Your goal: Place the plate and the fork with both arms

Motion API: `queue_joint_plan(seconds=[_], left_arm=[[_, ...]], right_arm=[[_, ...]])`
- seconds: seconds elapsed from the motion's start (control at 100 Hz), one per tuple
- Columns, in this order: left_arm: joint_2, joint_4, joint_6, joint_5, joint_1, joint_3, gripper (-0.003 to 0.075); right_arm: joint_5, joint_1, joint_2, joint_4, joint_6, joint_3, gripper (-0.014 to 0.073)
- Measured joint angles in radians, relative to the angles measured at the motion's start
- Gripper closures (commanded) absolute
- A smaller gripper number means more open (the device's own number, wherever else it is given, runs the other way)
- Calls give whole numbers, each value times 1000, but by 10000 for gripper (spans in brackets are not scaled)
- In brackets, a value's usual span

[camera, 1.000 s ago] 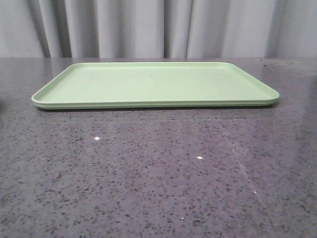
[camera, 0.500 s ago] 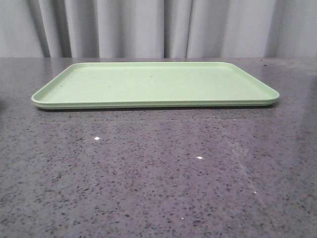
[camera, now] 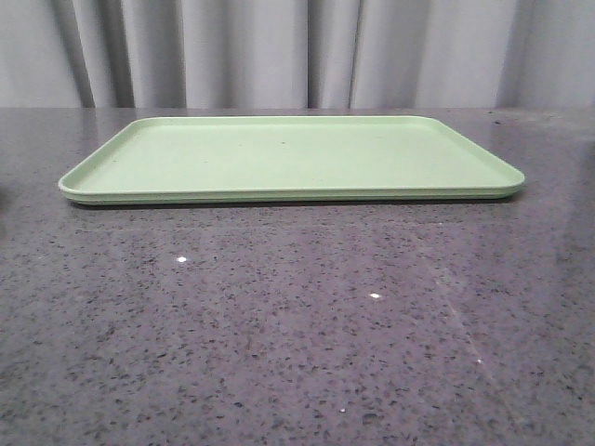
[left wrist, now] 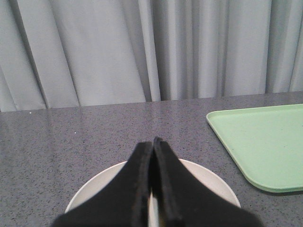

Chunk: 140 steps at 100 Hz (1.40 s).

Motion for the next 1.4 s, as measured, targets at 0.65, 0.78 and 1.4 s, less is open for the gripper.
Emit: queue_joint_plan(seconds=[0.65, 0.78, 1.4], left_arm=[[458, -71, 0, 723, 0, -608, 741], [502, -75, 0, 762, 0, -626, 741], [513, -54, 0, 771, 0, -626, 419]], right_arm=[[613, 0, 441, 19, 0, -639, 713], [690, 0, 495, 37, 0, -676, 713], [713, 0, 517, 52, 0, -678, 400]])
